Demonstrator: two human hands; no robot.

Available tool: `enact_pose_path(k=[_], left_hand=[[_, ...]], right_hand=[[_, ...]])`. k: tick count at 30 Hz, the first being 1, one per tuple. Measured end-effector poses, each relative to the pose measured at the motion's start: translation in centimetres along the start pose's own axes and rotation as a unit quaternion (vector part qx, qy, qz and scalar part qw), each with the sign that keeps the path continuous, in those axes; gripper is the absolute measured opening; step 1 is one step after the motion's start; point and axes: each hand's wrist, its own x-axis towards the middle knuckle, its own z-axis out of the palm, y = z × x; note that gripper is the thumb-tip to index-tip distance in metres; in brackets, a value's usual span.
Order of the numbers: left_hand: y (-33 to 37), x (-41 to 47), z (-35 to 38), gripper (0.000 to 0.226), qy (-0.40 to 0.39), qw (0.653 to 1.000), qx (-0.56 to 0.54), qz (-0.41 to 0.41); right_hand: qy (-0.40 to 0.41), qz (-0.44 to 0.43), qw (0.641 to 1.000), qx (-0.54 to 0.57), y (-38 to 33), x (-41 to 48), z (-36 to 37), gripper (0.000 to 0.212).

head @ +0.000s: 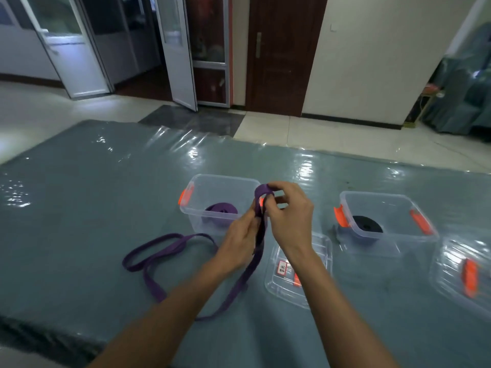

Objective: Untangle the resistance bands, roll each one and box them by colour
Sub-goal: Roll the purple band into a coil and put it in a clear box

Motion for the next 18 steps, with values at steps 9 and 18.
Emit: enact_pose_path(k=[9, 18], left_hand=[[2.1, -1.1, 2.2, 0.036, 0.023, 0.997, -0.067, -0.010], [2.4, 1.0, -2.8, 0.020, -0.041, 0.998, 0.044, 0.019]], right_hand=[[-0.004, 0.060, 0.995, 0.079, -0.8, -0.8, -2.9, 0.022], [-0.158, -0.118, 0.975, -0.098, 0.3, 0.3, -4.3, 0.048]])
